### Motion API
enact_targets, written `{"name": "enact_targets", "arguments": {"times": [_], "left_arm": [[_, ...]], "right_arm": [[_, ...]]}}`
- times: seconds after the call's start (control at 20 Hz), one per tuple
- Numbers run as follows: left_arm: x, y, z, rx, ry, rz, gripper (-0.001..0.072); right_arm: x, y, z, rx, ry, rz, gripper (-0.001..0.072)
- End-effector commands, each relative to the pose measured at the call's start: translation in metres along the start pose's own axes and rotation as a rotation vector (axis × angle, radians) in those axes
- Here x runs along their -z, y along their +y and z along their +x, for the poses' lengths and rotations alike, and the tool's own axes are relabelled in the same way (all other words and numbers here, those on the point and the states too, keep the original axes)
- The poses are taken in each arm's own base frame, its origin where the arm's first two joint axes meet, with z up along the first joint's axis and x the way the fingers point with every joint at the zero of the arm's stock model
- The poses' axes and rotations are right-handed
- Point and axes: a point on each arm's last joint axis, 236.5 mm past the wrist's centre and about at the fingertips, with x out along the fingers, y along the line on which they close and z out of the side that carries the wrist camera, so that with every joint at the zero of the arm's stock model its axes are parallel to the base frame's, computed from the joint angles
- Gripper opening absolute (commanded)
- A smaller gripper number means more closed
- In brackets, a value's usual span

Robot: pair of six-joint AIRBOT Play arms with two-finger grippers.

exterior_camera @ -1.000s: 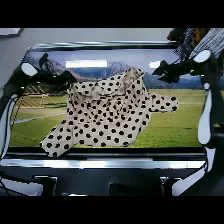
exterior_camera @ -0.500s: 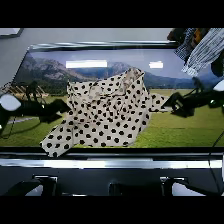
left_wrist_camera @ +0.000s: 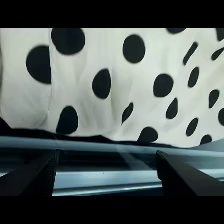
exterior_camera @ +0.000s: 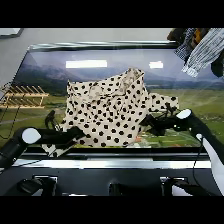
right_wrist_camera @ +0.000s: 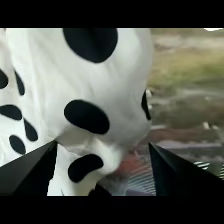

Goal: Fold the clothes and pants, and hang the long-sleeved shirts on hangers.

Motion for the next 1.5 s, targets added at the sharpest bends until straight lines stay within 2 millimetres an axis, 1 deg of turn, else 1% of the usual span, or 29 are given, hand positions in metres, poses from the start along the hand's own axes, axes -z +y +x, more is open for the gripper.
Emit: {"name": "enact_targets", "arguments": {"times": [0.0,0.05,0.1,0.2,0.3,0.35,0.5,0.55,0.6,0.7,0.75,0.8,0.9,1.0,1.05,1.1,1.15,1.25,1.3,1.35,1.45], "left_arm": [[0.023,0.008,0.018,-0.015,0.028,-0.056,0.072],[0.027,0.008,0.021,-0.016,0.031,-0.05,0.072],[0.028,0.006,0.023,-0.009,0.026,-0.045,0.072],[0.032,0.005,0.031,-0.003,0.02,-0.066,0.072],[0.04,0.008,0.042,-0.028,0.045,-0.068,0.072],[0.044,0.013,0.049,-0.054,0.065,-0.085,0.072],[0.052,0.026,0.066,-0.117,0.098,-0.137,0.072],[0.048,0.023,0.071,-0.105,0.078,-0.146,0.072],[0.038,0.015,0.074,-0.069,0.038,-0.143,0.072],[0.01,-0.008,0.074,0.039,-0.075,-0.146,0.072],[-0.003,-0.018,0.072,0.086,-0.126,-0.148,0.072],[-0.011,-0.024,0.071,0.113,-0.158,-0.148,0.072],[-0.016,-0.022,0.074,0.112,-0.167,-0.183,0.072],[-0.017,-0.015,0.079,0.09,-0.162,-0.21,0.0706],[-0.017,-0.012,0.082,0.079,-0.159,-0.214,0.0596],[-0.017,-0.009,0.084,0.069,-0.153,-0.219,0.0322],[-0.017,-0.009,0.083,0.068,-0.151,-0.217,0.0024],[-0.019,-0.012,0.074,0.08,-0.152,-0.219,0.0017],[-0.018,-0.013,0.065,0.077,-0.14,-0.195,0.0017],[-0.016,-0.011,0.052,0.067,-0.127,-0.147,0.0016],[-0.005,-0.001,0.021,0.015,-0.089,-0.029,0.0016]], "right_arm": [[-0.007,-0.004,0.019,-0.002,-0.027,0.029,0.0502],[-0.006,-0.003,0.019,-0.004,-0.026,0.007,0.0268],[-0.005,-0.002,0.017,-0.006,-0.021,-0.004,0.0131],[-0.003,0.004,0.01,-0.013,-0.025,-0.023,0.0025],[-0.001,0.01,0.0,-0.016,-0.038,-0.024,0.0025],[0.0,0.013,-0.004,-0.022,-0.044,-0.033,0.0025],[0.001,0.019,-0.01,-0.037,-0.053,-0.016,0.0026],[0.005,0.021,-0.01,-0.043,-0.036,-0.013,0.0026],[0.01,0.021,-0.01,-0.043,-0.013,-0.015,0.0026],[0.023,0.021,-0.011,-0.044,0.037,-0.022,0.0026],[0.026,0.022,-0.013,-0.046,0.046,-0.027,0.0026],[0.025,0.026,-0.016,-0.053,0.033,-0.032,0.0026],[0.019,0.033,-0.024,-0.07,-0.013,-0.016,0.0025],[0.02,0.039,-0.031,-0.081,-0.027,-0.031,0.0025],[0.022,0.041,-0.034,-0.085,-0.025,-0.039,0.0025],[0.024,0.043,-0.038,-0.089,-0.028,-0.048,0.0025],[0.027,0.046,-0.042,-0.093,-0.028,-0.057,0.0025],[0.033,0.049,-0.052,-0.087,-0.037,-0.074,0.0025],[0.036,0.046,-0.059,-0.065,-0.05,-0.089,0.0025],[0.039,0.04,-0.068,-0.026,-0.064,-0.093,0.0025],[0.06,0.024,-0.088,0.064,-0.05,-0.093,0.0025]]}}
